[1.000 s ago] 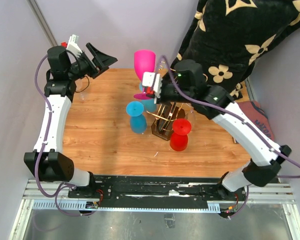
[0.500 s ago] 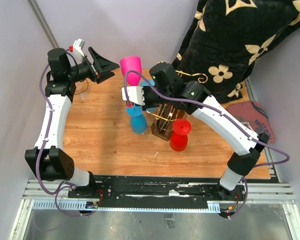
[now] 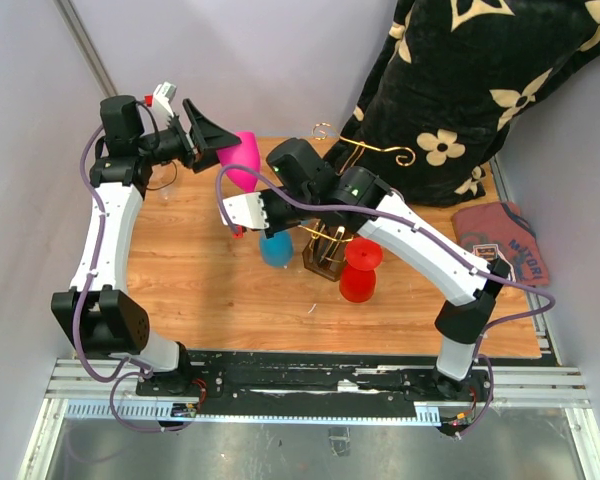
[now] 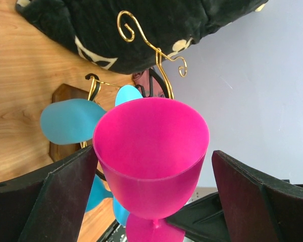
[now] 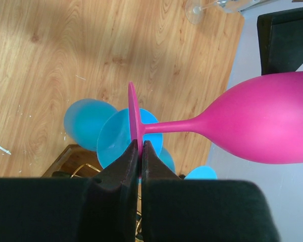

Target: Take the wine glass off the wine glass rack

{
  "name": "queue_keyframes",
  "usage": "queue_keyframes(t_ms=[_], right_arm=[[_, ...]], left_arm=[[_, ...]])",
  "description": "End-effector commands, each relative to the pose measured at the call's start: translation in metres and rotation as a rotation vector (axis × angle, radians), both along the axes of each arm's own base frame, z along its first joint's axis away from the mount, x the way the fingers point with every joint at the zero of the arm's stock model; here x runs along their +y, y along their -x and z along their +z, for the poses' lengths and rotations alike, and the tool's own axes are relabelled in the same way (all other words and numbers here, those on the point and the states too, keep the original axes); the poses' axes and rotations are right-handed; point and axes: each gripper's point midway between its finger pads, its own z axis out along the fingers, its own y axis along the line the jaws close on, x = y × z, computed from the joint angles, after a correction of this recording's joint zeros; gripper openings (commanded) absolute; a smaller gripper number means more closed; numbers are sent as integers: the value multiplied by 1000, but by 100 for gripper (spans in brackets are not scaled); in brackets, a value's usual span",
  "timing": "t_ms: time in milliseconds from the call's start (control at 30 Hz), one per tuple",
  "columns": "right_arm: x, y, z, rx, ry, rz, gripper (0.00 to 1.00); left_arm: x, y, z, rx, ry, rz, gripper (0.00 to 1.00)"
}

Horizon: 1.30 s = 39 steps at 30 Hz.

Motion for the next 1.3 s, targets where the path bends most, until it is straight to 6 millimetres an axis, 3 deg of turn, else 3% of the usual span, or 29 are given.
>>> queue_keyframes(t_ms=[0, 567, 900, 1033, 1133, 1267], right_arm=[[2, 8, 19, -39, -20, 34, 1], [8, 13, 19, -44, -21, 53, 0], [12, 13, 19, -42, -23, 57, 1], [14, 13, 21, -48, -38, 49, 1], [15, 10, 24, -65, -65, 20, 14], [9, 10, 33, -79, -116, -28, 58]], left_arm=[[-3, 11, 10, -22, 6, -50, 100], [-6, 27, 4, 2, 4, -75, 93], [-11, 32, 2, 8, 5, -89, 85], [-11, 32, 1, 8, 2, -89, 72], [-11, 33, 4, -2, -1, -88, 67], [-7, 29, 13, -39, -37, -74, 64]])
